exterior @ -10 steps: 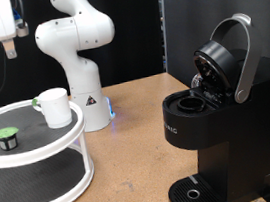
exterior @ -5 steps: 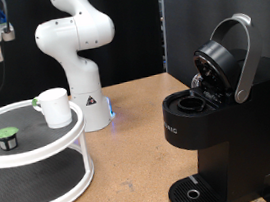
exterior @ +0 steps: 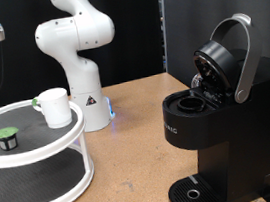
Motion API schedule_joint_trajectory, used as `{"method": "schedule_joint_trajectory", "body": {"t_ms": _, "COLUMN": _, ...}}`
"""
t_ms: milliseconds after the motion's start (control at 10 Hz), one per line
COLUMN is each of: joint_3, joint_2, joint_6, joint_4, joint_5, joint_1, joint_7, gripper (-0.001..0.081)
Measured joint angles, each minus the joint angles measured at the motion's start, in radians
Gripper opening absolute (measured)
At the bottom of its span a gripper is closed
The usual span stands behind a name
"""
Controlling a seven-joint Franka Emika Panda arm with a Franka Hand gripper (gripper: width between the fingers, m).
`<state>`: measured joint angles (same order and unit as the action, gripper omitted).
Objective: Make a cup of coffee with the keurig machine
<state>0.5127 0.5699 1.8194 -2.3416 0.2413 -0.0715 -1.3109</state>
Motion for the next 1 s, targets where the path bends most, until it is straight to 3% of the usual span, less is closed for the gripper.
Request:
{"method": "schedule_joint_trajectory", "body": {"t_ms": 300, "joint_3": 0.003, "joint_2": 0.0, "joint_6": 0.031, "joint_4": -0.036, "joint_5": 0.002, "joint_1": 0.001, "joint_7": -0.025, "gripper": 0.0808}}
{"method": "schedule_joint_trajectory", "body": {"t_ms": 700, "joint_3": 0.041, "joint_2": -0.034, "joint_6": 0.198, "joint_4": -0.126, "joint_5": 0.037, "joint_1": -0.001, "joint_7": -0.025, "gripper": 0.0808}}
{"method": "schedule_joint_trajectory", "body": {"t_ms": 1000, "joint_3": 0.07, "joint_2": -0.091, "joint_6": 0.277, "joint_4": -0.161, "joint_5": 0.037, "joint_1": -0.001, "joint_7": -0.025, "gripper": 0.0808}}
